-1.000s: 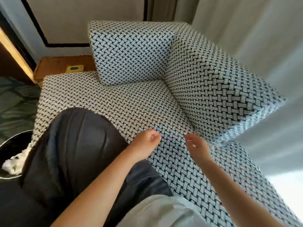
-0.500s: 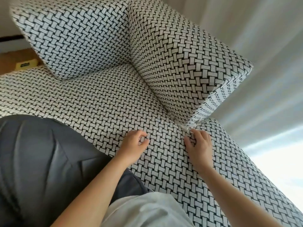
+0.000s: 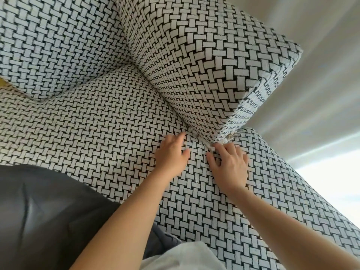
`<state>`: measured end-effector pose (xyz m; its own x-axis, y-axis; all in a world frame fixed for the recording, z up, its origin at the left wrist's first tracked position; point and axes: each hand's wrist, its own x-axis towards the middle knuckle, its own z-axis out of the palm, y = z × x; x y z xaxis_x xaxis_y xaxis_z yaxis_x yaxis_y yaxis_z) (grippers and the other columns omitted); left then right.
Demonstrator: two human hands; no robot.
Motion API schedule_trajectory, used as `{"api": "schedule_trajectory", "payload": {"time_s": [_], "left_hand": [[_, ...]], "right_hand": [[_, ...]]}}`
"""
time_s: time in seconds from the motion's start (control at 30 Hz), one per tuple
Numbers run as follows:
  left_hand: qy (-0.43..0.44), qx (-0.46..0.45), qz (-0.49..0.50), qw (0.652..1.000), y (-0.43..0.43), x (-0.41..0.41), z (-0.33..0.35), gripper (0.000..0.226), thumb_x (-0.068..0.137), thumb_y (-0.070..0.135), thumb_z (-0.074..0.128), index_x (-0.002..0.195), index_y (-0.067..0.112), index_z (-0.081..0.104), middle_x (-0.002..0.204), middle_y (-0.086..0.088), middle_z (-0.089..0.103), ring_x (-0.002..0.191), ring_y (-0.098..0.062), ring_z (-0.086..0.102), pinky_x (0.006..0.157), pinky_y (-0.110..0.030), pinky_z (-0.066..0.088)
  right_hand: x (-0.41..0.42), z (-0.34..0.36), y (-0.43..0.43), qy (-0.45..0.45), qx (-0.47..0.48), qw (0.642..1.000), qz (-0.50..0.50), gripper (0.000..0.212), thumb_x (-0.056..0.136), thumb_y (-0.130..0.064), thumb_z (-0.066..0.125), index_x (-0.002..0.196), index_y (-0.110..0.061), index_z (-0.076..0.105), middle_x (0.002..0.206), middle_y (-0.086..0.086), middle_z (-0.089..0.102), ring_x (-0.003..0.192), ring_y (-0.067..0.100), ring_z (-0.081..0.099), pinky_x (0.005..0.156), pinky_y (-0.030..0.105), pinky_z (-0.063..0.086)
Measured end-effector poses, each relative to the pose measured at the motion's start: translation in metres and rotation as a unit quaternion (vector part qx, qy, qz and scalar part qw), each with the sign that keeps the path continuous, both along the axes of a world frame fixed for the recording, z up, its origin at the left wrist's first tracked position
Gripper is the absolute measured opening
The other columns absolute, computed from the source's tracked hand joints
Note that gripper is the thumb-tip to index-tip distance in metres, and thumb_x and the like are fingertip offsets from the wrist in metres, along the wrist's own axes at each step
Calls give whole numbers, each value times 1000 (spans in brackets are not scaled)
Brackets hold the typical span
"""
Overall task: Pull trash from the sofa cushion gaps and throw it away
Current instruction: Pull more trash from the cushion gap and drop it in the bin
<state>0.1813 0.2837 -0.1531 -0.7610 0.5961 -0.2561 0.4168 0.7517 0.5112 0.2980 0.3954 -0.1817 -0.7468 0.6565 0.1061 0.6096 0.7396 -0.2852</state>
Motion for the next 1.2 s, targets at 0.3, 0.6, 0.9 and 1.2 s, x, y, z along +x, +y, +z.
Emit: {"api": "schedule_trajectory", "payload": {"time_s": [0.3,0.6,0.9,1.2], "left_hand": [[35,-61,61,996,33,-9,-3,52,89,46,49,137,35,34,132,-4,39,123,-23,38,97,-46,31],[67,-71,130,987,59,-5,-4,44,82,43,63,121,25,53,123,-6,46,117,-25,41,92,-41,31],[79,-33,159,984,65,-11,-9,24,85,25,59,108,18,62,118,-5,52,113,-24,44,91,-37,30],[25,79,143,986,41,-8,-13,11,86,18,58,94,15,65,100,-1,52,105,-23,50,90,-37,39]], "right_hand": [[-3,-8,3,26,5,1000,5,42,87,-51,37,105,-24,63,99,-5,58,88,19,52,79,36,39],[-13,-12,4,73,8,997,-39,25,87,-37,43,80,-19,60,82,-4,58,74,19,53,74,34,37],[-15,-14,4,73,35,996,-35,22,89,-32,43,77,-18,55,74,-5,54,68,17,48,69,32,33],[-15,-11,2,50,31,998,-31,28,94,-32,28,79,-19,47,75,-5,49,68,17,43,70,32,28]]}}
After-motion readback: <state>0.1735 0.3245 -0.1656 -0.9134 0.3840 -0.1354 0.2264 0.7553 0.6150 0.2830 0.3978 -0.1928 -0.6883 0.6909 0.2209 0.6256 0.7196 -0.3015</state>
